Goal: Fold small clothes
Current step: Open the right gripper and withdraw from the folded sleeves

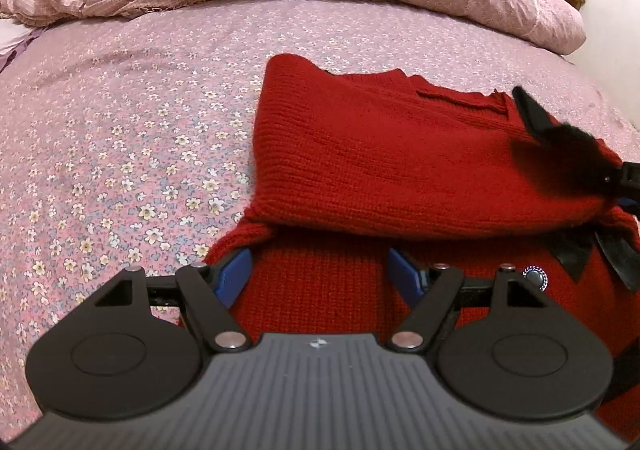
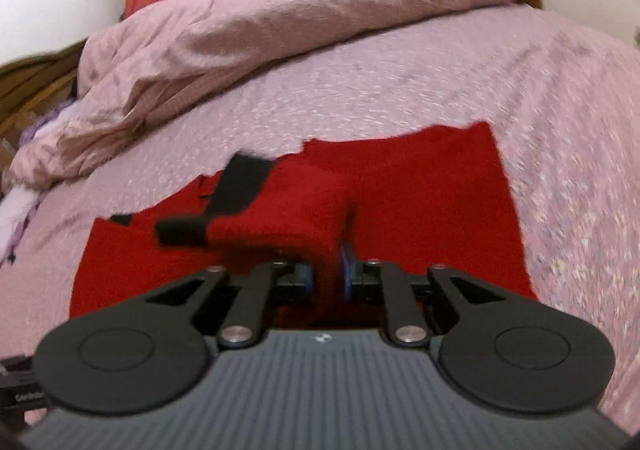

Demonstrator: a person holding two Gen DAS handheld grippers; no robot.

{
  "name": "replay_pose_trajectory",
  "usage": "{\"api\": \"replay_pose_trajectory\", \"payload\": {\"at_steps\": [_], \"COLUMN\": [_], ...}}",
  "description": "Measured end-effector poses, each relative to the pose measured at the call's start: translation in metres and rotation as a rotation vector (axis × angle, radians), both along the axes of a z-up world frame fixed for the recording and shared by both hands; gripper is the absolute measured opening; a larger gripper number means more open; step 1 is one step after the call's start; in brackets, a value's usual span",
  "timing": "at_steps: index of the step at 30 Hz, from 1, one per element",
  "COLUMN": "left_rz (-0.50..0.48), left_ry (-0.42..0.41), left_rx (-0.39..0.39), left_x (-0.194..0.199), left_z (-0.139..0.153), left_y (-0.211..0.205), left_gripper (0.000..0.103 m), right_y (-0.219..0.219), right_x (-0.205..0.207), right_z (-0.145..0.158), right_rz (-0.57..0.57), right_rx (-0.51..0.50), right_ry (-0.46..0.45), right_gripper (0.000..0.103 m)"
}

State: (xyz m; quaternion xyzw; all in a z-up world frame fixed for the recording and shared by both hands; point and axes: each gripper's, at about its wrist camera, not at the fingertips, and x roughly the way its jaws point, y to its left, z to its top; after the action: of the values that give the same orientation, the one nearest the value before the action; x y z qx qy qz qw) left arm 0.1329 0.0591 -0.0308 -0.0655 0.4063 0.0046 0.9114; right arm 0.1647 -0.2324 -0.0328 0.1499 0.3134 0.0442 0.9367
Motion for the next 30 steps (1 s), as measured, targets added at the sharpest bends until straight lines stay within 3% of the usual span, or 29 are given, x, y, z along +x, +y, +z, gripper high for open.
{"api": "replay_pose_trajectory", "payload": {"at_steps": [2, 4, 11, 16, 20, 26, 30], "left_rz": [-0.001, 0.000, 0.004, 0.005, 0.007, 0.014, 0.015], "left_ry": [0.000, 0.000, 0.001, 0.002, 0.005, 0.012, 0.015], "left_rx": [-0.001, 0.002, 0.010, 0.017, 0.024, 0.036, 0.041], "left_x": [0.000, -0.001, -0.001, 0.000, 0.001, 0.002, 0.002], "left_z": [0.000, 0.000, 0.000, 0.000, 0.000, 0.001, 0.001], "left_y": [0.000, 0.000, -0.002, -0.002, -0.004, -0.006, -0.007], "left_gripper": [0.079, 0.079, 0.079, 0.079, 0.079, 0.079, 0.079], "right_y": [-0.010, -0.024, -0.061, -0.081, -0.092, -0.090, -0.083], "right_x": [-0.003, -0.010, -0.031, -0.045, -0.043, -0.001, 0.029], "right_z": [-0.003, -0.005, -0.007, -0.005, 0.008, 0.026, 0.022], "right_rz": [-0.057, -0.102, -0.199, -0.216, -0.217, -0.063, 0.052], "right_rx": [0.024, 0.057, 0.128, 0.097, 0.012, -0.131, -0.168], "right_ry": [-0.008, -0.016, -0.041, -0.042, -0.087, -0.132, -0.116], "right_gripper": [0.053, 0.057, 0.057, 0.060, 0.060, 0.060, 0.058]}}
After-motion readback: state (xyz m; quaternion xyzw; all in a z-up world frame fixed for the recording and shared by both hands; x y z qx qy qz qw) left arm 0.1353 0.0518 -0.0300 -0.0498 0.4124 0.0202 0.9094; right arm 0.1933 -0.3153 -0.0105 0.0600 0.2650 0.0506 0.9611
